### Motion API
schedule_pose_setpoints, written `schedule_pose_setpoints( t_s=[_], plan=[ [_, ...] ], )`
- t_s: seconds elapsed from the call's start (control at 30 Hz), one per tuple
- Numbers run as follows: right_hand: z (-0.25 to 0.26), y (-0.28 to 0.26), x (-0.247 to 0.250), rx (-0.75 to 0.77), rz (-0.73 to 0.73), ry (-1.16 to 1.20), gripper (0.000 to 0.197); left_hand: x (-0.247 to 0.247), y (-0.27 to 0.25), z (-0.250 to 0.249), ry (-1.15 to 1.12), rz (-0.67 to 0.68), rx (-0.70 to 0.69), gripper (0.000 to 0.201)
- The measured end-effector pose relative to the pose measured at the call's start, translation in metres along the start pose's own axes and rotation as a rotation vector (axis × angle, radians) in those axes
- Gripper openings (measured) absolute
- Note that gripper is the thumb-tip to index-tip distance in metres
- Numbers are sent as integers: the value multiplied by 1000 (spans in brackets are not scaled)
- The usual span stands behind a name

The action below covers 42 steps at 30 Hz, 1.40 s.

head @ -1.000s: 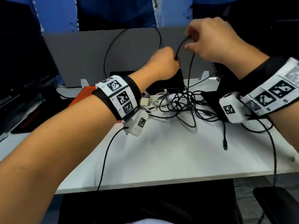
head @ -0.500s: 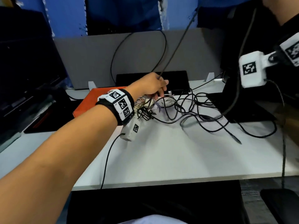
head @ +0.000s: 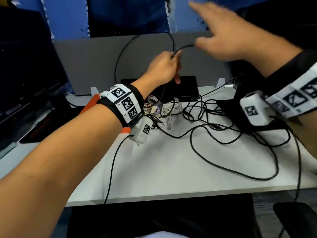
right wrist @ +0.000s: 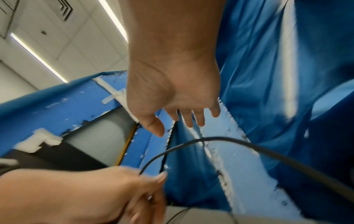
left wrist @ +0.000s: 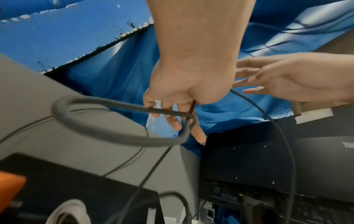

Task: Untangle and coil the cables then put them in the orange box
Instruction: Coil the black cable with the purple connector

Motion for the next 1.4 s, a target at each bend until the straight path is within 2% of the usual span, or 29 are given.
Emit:
schedule_pose_setpoints(
  t_s=[0.07, 0.13, 0.2, 0.3, 0.37, 0.43, 0.53, 0.6, 0.67, 0.7, 0.77, 0.83, 0.87, 0.93, 0.97, 1.03, 1.1, 1.17, 1.23, 1.3, 1.37, 1.4],
  plan=[
    [22, 8, -25, 91, 95, 69, 62, 6, -5, -10, -1, 37, -101, 36],
    [23, 9, -39, 130, 116, 48, 49, 12, -10, -15, 45, 19, -130, 34],
    [20, 11, -40, 108, 86, 86, 43, 14, -10, -12, 51, 24, -134, 34],
    [14, 16, -31, 103, 36, -9, 38, 20, -7, 2, 62, -8, -113, 41],
    [3, 14, -11, 33, -82, -95, 39, 27, -6, 17, 61, -67, -52, 45],
    [-17, 11, 7, -43, -152, -160, 32, 36, -4, 37, 23, -78, 28, 43],
    [-48, 11, 13, -132, -91, -317, 27, 47, -2, 59, 21, -85, 61, 42],
    [-63, 15, 5, -270, -151, -314, 28, 52, -1, 63, 96, -90, 54, 38],
    [-78, 14, -1, -383, -196, -263, 31, 59, -2, 64, 153, -50, 61, 25],
    [-88, 11, -5, -409, -168, -232, 33, 63, -3, 65, 171, -2, 71, 20],
    [-116, -3, -6, -428, -179, -229, 42, 70, -9, 73, 126, 95, 115, 26],
    [-127, -15, 1, -526, -277, -213, 39, 77, -18, 78, -42, 139, 138, 29],
    [-127, -19, 1, -588, -295, -160, 35, 80, -21, 77, -115, 131, 138, 29],
    [-97, -18, -6, -653, -198, -75, 33, 78, -25, 65, -177, 129, 114, 26],
    [-81, -14, -11, -593, -141, -60, 42, 74, -25, 56, -183, 144, 93, 25],
    [-30, 2, -22, -349, -80, 17, 54, 64, -26, 31, -171, 174, 62, 22],
    [16, 14, -36, -139, -11, 213, 55, 58, -31, 9, -159, 175, 5, 17],
    [45, 21, -51, -58, 79, 406, 52, 56, -32, -4, -115, 121, -110, 17],
    [52, 23, -69, -75, 82, 638, 55, 60, -30, -5, -36, 34, -213, 19],
    [51, 20, -86, -158, 45, 889, 53, 68, -27, 4, -45, -42, -235, 19],
    [45, 12, -102, -227, 51, 1067, 31, 78, -25, 14, -113, -134, -219, 24],
    [41, 7, -105, -236, 59, 1082, 21, 85, -25, 18, -126, -188, -199, 26]
  ],
)
Point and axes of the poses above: each hand's wrist, its own y-axis towards the middle knuckle, its own x-axis out of the back of the hand, z = x × y, the point moved 1 cm from there along y, towards the middle knuckle, and after that the axes turned 13 degrees about x, right-handed, at the moved point
